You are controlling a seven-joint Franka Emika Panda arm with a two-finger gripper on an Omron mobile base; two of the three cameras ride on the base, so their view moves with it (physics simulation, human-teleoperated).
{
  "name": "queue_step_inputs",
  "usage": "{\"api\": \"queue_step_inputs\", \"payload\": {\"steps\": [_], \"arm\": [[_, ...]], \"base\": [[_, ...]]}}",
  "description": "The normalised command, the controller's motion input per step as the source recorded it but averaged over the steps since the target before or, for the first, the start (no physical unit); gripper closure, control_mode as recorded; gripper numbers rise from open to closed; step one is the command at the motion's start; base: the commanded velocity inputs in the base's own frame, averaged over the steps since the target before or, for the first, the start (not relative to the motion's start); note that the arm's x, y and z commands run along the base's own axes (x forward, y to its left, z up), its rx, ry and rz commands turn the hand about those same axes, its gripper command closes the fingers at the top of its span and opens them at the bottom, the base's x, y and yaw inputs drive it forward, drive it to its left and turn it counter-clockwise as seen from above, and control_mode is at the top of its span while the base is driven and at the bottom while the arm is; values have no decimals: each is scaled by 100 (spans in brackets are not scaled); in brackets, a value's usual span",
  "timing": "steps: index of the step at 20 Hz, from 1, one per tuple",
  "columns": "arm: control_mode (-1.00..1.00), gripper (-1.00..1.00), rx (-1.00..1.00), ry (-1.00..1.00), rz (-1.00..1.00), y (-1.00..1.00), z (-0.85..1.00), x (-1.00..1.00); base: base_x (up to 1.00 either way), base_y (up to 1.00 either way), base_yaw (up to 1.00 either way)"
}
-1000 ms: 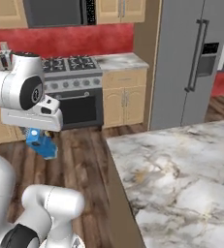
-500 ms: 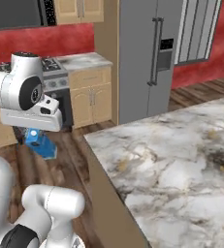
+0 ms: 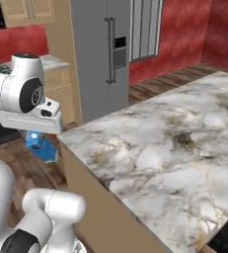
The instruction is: Move the drinks to the dining counter.
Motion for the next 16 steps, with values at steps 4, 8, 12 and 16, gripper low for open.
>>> {"api": "queue_step_inputs", "payload": {"steps": [4, 8, 12, 16], "arm": [[100, 100, 0, 0, 0, 0, 0, 0], [100, 100, 0, 0, 0, 0, 0, 0], [100, 100, 0, 0, 0, 0, 0, 0], [100, 100, 0, 0, 0, 0, 0, 0]], "base": [[-33, 0, -41], [-24, 0, -40], [-10, 0, -39], [-1, 1, -37]]}}
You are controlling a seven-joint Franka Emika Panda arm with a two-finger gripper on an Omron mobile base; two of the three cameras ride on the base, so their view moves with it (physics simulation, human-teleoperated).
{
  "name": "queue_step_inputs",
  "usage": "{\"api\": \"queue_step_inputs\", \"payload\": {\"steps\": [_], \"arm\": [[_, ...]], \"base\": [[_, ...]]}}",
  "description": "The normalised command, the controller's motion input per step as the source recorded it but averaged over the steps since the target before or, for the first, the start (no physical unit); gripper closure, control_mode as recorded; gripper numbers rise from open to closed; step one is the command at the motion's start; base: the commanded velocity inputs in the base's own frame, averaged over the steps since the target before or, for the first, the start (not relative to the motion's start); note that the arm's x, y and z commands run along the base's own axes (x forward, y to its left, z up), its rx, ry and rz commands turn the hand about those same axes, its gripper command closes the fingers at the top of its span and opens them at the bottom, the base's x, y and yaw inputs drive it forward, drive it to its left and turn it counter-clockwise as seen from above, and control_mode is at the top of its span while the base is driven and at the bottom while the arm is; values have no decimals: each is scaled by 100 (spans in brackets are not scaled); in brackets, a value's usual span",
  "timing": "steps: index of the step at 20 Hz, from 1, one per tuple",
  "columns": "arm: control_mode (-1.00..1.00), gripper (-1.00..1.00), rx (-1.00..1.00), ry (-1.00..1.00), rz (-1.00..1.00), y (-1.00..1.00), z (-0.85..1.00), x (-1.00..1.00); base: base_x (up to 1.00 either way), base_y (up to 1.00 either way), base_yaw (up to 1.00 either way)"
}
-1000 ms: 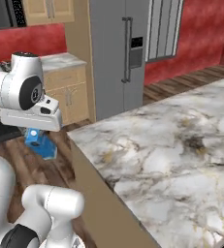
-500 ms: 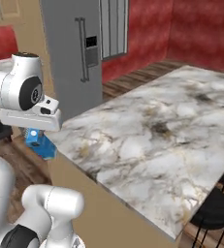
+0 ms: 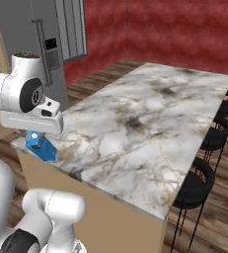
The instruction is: Move the drinks to the dining counter.
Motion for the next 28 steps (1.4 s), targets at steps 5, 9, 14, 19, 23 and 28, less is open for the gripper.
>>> {"api": "queue_step_inputs", "payload": {"steps": [5, 9, 14, 19, 23, 28], "arm": [[100, 100, 0, 0, 0, 0, 0, 0], [100, 100, 0, 0, 0, 0, 0, 0], [100, 100, 0, 0, 0, 0, 0, 0], [100, 100, 0, 0, 0, 0, 0, 0], [100, 100, 0, 0, 0, 0, 0, 0], [100, 100, 0, 0, 0, 0, 0, 0]], "base": [[0, 3, -33], [4, 25, -27], [4, 33, -23], [24, 11, -21], [30, 4, -21], [39, 3, -20]]}}
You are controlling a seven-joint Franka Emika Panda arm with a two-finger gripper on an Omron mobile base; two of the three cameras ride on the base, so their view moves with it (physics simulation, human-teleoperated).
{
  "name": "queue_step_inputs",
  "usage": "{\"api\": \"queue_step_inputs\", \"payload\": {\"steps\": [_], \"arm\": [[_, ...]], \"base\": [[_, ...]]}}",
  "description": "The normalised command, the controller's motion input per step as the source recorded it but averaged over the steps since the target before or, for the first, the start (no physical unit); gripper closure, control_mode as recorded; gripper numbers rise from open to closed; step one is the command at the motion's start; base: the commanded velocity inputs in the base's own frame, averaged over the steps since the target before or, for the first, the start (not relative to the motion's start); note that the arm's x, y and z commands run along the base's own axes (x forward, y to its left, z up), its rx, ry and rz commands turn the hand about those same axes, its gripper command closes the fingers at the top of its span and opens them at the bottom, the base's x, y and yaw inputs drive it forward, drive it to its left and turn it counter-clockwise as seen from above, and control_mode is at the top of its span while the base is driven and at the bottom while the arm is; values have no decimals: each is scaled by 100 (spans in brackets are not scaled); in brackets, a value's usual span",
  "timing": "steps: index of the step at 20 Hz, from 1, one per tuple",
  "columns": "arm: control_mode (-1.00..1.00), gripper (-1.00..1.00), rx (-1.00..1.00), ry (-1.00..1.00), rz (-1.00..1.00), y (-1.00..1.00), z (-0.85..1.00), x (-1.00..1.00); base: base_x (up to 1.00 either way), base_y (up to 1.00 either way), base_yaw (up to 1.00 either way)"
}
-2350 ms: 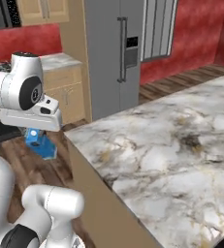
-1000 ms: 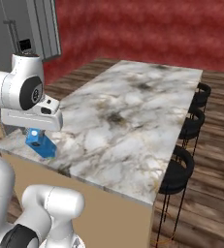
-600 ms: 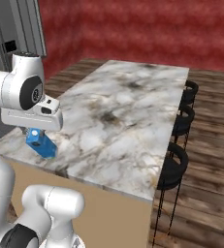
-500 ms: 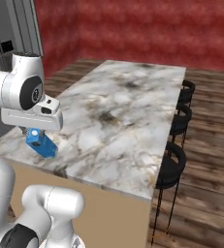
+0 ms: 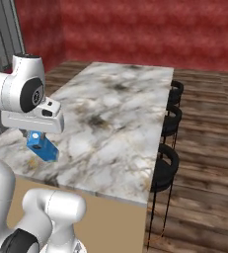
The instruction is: Move the drinks to the dining counter.
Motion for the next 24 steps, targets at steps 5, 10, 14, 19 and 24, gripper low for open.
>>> {"api": "queue_step_inputs", "payload": {"steps": [5, 10, 14, 19, 24], "arm": [[100, 100, 0, 0, 0, 0, 0, 0], [100, 100, 0, 0, 0, 0, 0, 0], [100, 100, 0, 0, 0, 0, 0, 0], [100, 100, 0, 0, 0, 0, 0, 0], [100, 100, 0, 0, 0, 0, 0, 0]], "base": [[39, 3, -18], [36, 3, -17], [33, 3, -17], [37, 6, -15], [14, 1, -7]]}}
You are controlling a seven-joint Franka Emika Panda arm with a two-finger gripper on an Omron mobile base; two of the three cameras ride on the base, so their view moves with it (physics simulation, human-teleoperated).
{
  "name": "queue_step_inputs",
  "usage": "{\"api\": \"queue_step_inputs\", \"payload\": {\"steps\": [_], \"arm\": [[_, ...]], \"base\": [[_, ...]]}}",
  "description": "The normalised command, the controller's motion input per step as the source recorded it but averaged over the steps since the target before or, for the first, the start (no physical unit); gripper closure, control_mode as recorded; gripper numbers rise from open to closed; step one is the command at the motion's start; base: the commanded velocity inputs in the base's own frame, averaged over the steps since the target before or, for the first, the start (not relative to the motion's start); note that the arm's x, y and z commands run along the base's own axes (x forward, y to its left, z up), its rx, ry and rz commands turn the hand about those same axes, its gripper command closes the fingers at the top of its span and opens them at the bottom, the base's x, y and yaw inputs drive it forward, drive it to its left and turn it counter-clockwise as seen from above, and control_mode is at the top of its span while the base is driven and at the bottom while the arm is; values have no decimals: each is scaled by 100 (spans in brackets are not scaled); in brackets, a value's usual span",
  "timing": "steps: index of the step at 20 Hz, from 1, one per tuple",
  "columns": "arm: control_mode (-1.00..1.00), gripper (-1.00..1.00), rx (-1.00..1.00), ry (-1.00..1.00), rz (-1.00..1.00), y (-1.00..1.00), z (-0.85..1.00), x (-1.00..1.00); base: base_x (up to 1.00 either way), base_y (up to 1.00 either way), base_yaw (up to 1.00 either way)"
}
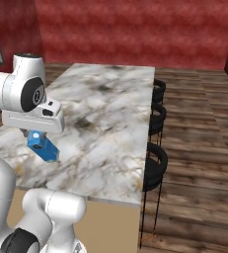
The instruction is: Move the drinks to the dining counter.
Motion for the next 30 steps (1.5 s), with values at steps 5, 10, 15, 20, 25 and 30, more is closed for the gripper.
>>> {"api": "queue_step_inputs", "payload": {"steps": [5, 10, 15, 20, 25, 30], "arm": [[100, 100, 0, 0, 0, 0, 0, 0], [100, 100, 0, 0, 0, 0, 0, 0], [-100, 100, 1, 0, 0, 0, -1, 0], [-100, 100, 6, 0, 0, 0, -10, 6], [-100, 100, 8, 0, 0, 0, -22, 20], [-100, 100, 2, 0, 0, 0, -17, 30]], "base": [[0, 0, 0], [0, 0, 0], [0, 0, 0], [0, 0, 0], [0, 0, 0], [0, 0, 0]]}}
